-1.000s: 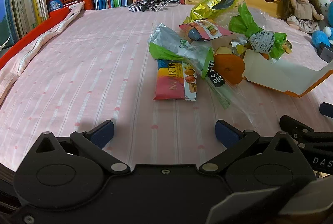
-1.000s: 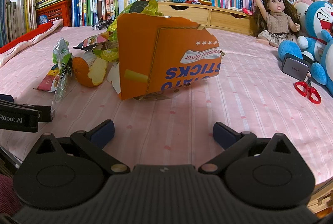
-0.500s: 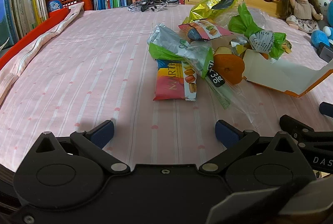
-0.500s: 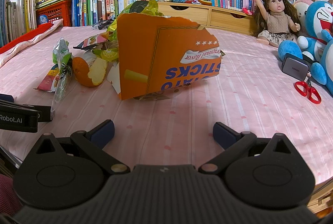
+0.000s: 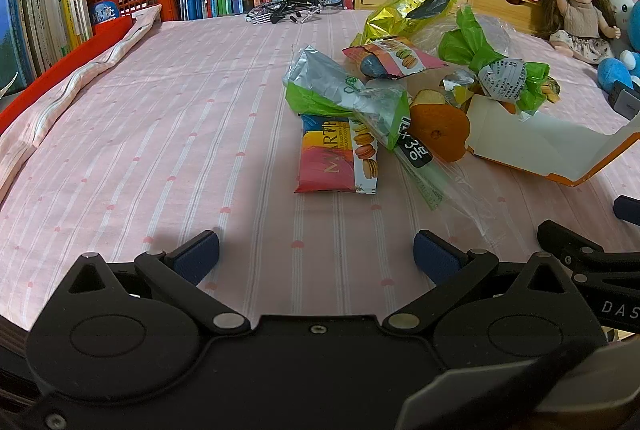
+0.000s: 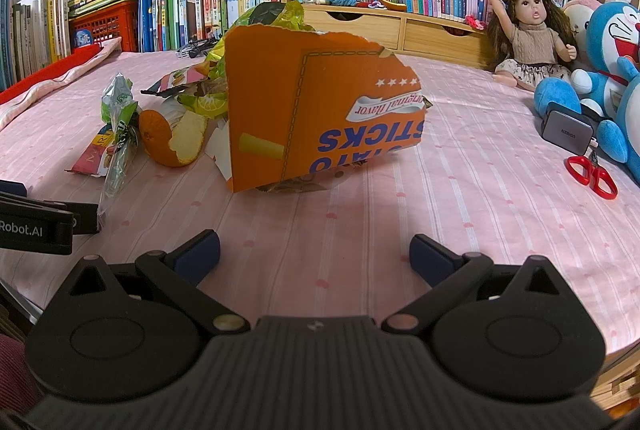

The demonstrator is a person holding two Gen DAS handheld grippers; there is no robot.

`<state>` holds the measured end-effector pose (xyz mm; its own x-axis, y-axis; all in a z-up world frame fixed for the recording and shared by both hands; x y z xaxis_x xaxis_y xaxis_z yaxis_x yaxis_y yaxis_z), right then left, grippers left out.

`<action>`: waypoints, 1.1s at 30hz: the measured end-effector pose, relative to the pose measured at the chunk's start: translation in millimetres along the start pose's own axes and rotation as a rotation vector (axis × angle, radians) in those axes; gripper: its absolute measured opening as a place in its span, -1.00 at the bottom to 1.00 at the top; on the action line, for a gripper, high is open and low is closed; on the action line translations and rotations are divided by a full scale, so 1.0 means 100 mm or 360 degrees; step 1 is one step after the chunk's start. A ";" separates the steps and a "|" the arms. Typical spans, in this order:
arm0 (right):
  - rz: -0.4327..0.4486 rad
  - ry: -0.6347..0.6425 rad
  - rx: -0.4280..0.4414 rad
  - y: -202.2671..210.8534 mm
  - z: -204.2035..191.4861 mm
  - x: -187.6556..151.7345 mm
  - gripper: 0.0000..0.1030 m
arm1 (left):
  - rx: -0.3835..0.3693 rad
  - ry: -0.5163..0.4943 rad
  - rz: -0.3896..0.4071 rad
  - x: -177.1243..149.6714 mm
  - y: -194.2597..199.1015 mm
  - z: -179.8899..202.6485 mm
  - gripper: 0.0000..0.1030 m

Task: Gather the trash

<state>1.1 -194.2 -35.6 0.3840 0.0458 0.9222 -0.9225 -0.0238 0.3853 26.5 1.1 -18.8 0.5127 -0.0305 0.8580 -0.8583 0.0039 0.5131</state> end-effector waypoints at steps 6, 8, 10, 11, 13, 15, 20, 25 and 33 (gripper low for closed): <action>0.0003 -0.0001 0.0000 0.00 0.00 0.00 1.00 | -0.0001 -0.0001 0.0002 0.00 0.00 0.00 1.00; 0.0005 -0.0002 -0.0002 0.02 -0.01 0.01 1.00 | -0.0002 -0.0002 0.0004 0.01 -0.01 0.01 1.00; 0.0006 -0.0003 -0.0002 0.02 -0.01 0.01 1.00 | -0.0002 -0.0002 0.0005 0.01 -0.01 0.02 1.00; 0.0005 -0.0003 -0.0001 0.02 -0.01 0.01 1.00 | -0.0002 -0.0003 0.0004 0.01 -0.01 0.01 1.00; 0.0007 -0.0003 -0.0002 0.02 0.00 0.01 1.00 | -0.0003 -0.0002 0.0005 0.01 -0.01 0.01 1.00; 0.0008 -0.0003 -0.0001 0.01 0.00 0.01 1.00 | -0.0002 -0.0002 0.0004 0.01 -0.01 0.01 1.00; 0.0011 -0.0005 -0.0002 0.04 0.00 0.00 1.00 | -0.0006 -0.0003 0.0014 0.01 0.00 0.01 1.00; 0.0023 -0.0029 0.0021 0.05 0.02 0.00 1.00 | -0.0005 -0.0006 0.0002 0.02 -0.01 0.01 1.00; 0.0113 -0.0140 0.0166 0.19 0.01 0.11 1.00 | -0.0023 -0.0012 0.0001 0.08 -0.03 0.02 0.96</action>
<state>-12.1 -195.5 -17.7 0.3241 -0.0469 0.9449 -0.9401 -0.1276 0.3161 33.0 -0.8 -13.2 0.5120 -0.0382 0.8581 -0.8582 0.0185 0.5129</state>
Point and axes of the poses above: each gripper's, at about its wrist camera, not at the fingertips, and y roughly against the way its jaws point, z to its right, x to its top, the point moved 3 cm from there along -y, roughly the way its jaws point, and after that the axes turned 14 degrees about z, right-handed, at the moved point
